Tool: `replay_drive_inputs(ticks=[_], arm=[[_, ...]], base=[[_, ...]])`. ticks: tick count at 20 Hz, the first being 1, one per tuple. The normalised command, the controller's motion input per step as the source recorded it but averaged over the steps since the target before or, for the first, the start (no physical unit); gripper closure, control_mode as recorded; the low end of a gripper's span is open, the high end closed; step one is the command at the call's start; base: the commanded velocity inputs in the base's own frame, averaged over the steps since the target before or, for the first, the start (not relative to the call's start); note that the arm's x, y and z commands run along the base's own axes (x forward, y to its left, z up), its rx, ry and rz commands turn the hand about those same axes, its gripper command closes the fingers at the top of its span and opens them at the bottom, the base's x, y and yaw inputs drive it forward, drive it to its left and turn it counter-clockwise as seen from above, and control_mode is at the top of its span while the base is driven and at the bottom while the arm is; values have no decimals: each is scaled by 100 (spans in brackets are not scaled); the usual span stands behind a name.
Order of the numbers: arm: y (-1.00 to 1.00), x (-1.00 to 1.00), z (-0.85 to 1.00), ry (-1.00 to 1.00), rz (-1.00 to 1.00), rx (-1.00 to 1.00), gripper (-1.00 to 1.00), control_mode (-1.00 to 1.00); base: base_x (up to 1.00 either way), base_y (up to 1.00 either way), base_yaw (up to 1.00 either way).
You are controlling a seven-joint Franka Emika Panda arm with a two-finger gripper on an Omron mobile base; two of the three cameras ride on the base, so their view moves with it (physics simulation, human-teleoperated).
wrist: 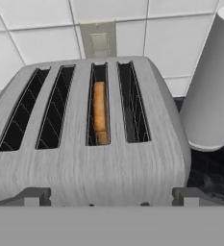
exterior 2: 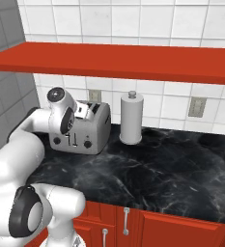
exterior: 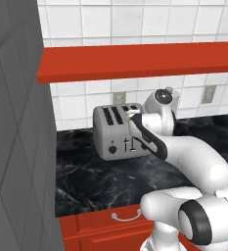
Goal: Start the toaster. Once the lever pops up, take the bread to the plate on the dining counter.
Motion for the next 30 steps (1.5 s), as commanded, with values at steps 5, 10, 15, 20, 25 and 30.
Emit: replay_drive_inputs(ticks=[5, 10, 15, 20, 25, 30], arm=[[1, 0, 15, 0, 0, 0, -100, -100], [2, 0, 15, 0, 0, 0, -100, -100], [4, 0, 12, 0, 0, 0, -100, -100], [4, 0, 10, 0, 0, 0, -100, -100], [0, 3, 0, -3, 2, 0, -100, -100], [1, 4, 0, -11, 3, 0, -100, -100]], base=[[0, 0, 0], [0, 0, 0], [0, 0, 0], [0, 0, 0], [0, 0, 0], [0, 0, 0]])
